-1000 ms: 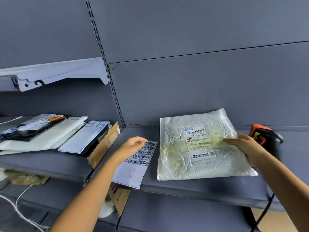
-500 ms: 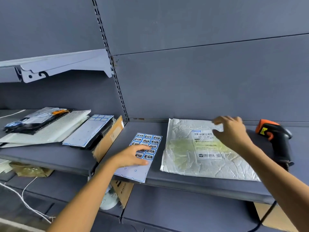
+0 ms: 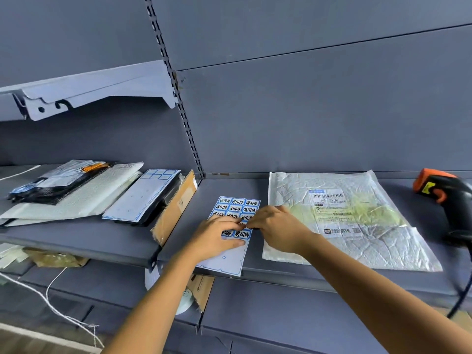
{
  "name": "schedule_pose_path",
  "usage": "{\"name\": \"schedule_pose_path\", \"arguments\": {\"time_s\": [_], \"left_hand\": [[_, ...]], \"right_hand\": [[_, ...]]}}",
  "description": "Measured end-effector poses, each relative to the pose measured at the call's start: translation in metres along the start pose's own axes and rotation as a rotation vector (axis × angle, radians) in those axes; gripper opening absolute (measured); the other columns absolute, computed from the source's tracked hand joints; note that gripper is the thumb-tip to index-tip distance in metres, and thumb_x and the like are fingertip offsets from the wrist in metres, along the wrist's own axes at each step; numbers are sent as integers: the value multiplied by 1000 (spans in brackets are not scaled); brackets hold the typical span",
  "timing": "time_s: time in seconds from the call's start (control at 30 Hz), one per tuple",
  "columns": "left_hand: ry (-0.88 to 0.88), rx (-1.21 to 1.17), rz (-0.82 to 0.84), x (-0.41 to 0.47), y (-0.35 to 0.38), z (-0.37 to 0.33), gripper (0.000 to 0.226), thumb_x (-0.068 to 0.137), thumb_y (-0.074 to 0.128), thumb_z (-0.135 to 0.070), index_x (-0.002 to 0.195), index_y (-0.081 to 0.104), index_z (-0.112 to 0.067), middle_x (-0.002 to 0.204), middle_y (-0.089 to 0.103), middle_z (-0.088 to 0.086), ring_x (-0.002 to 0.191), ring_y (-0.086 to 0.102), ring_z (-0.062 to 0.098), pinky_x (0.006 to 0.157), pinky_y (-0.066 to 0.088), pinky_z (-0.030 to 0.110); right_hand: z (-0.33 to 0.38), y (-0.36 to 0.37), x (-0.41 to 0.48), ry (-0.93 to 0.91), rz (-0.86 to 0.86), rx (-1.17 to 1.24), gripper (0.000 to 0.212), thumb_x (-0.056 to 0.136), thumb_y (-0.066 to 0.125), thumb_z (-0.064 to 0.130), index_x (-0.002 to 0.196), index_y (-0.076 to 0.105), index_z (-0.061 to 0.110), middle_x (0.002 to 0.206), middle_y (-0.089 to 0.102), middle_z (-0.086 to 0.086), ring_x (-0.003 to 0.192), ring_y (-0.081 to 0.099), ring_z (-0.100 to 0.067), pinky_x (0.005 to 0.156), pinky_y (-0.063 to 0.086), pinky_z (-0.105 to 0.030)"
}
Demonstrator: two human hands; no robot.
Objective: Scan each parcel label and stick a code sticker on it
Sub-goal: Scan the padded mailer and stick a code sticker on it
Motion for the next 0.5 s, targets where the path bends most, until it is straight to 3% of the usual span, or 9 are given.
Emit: {"name": "schedule_pose_path", "arguments": {"time_s": [0.13, 0.2, 0.37, 0.5], "left_hand": [[42, 24, -44, -2, -1, -3, 34, 77, 77, -32, 109, 71, -22, 116, 57, -20, 106, 45, -3, 97, 34, 16], [55, 32, -54, -3, -2, -4, 33, 77, 77, -32, 108, 72, -21, 119, 60, -15, 106, 47, 1, 95, 34, 16], [63, 29, -86, -5, -1, -5, 28, 76, 78, -31, 102, 74, -20, 117, 64, -9, 108, 53, 10, 95, 40, 23], [36, 6, -87, -3, -5, -10, 25, 74, 80, -29, 97, 74, -20, 112, 67, -10, 103, 57, 8, 91, 46, 25]], "right_hand": [[-1, 7, -5, -3, -125, -31, 45, 74, 38, 17, 94, 75, 34, 96, 71, 18, 90, 66, -15, 73, 52, -32], [0, 9, -6, -19, -146, -26, 42, 72, 43, 16, 93, 75, 33, 94, 71, 18, 88, 66, -15, 71, 53, -33], [0, 8, -8, -32, -213, -15, 49, 74, 32, 19, 95, 75, 31, 95, 72, 16, 88, 66, -16, 72, 54, -34], [0, 9, -8, -27, -214, 7, 51, 74, 31, 19, 98, 75, 30, 98, 72, 14, 91, 66, -17, 75, 54, -35]]}}
Point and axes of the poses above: each hand's wrist, its own x-axis towards the middle knuckle, its own y-axis out of the palm, z = x × y, the point moved 3 cm from there along x, towards the middle knuckle
